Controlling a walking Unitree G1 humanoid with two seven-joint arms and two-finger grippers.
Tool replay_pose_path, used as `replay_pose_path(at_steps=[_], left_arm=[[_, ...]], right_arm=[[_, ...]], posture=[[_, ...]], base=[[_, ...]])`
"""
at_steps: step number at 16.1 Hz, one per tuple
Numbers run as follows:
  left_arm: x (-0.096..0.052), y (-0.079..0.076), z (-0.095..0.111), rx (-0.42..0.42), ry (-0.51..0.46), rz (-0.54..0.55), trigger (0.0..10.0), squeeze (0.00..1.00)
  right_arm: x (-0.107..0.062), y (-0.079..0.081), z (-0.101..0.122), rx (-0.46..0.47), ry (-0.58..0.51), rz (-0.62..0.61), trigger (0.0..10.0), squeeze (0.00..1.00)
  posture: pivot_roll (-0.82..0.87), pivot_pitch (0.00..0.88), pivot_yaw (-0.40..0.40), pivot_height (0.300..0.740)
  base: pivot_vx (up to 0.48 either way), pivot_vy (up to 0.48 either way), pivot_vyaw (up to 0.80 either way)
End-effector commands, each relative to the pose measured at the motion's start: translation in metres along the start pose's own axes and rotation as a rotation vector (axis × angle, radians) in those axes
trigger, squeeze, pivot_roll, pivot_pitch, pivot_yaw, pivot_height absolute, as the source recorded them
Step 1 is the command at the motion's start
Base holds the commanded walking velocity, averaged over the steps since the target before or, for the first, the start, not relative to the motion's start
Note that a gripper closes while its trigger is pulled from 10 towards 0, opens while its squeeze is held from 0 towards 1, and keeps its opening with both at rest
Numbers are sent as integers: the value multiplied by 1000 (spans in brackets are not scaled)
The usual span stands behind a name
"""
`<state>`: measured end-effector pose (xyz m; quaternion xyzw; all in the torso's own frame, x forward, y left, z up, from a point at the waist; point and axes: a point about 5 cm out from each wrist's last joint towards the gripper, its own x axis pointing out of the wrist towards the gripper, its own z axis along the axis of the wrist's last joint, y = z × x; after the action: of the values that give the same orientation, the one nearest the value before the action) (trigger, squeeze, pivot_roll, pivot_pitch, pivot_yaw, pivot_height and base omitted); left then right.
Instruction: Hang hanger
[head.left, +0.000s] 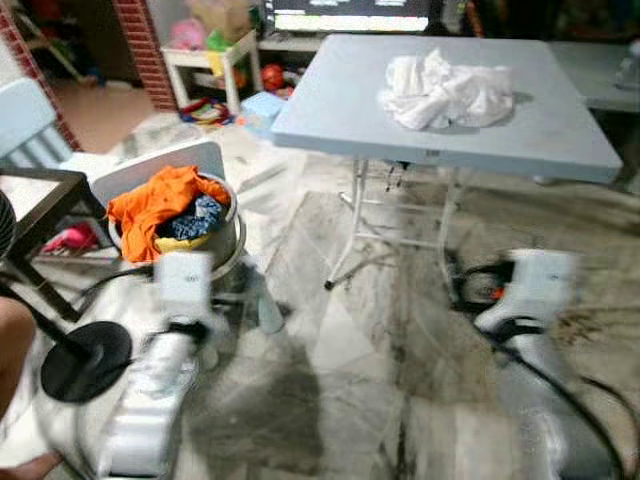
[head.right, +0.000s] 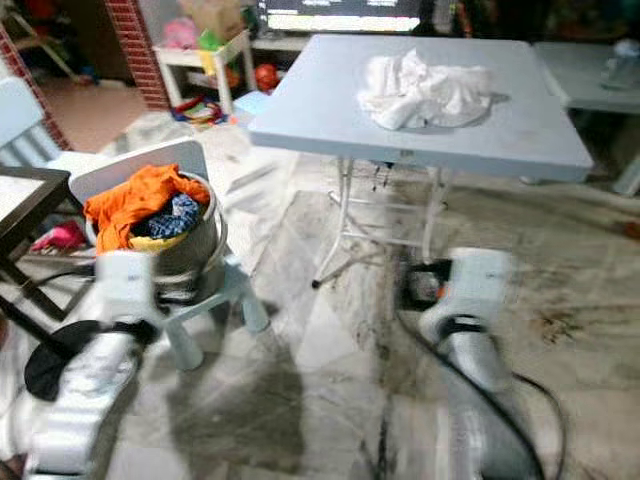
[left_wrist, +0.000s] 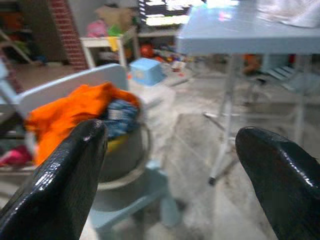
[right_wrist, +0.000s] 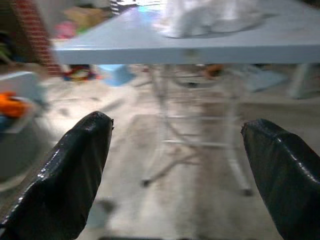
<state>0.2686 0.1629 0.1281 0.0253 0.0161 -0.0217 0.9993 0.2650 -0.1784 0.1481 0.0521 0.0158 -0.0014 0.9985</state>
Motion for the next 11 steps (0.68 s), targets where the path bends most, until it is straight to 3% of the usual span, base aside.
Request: replay_pose_path(at_steps=[1,4,5,7,11], left_arm=[[0,-5,1,-5,0,-22,10000,0],[-4,2,8,58,-78,23,10000,0],[-5,6,6,54,-85,44,10000,0],[-8,13,0,10,-70,63,10000,0],[-6,13,7,66,-162,66,10000,0]], right_arm=[[-1,-7,6,-7,-20,-17,10000,0],[-2,-7,6,-9,-17,-58,10000,0],[-3,-3,9,41,-85,-30,10000,0],[-11,-4,18,-10,-200,-32,10000,0],[-15,-5,16,36,-203,-9,10000,0]], posture=[[-3,83,22,740],[-1,84,22,740],[-1,84,23,740],[-1,82,24,740],[3,78,24,740]], base=[[0,386,0],[0,99,0],[0,0,0],[0,0,0],[0,0,0]])
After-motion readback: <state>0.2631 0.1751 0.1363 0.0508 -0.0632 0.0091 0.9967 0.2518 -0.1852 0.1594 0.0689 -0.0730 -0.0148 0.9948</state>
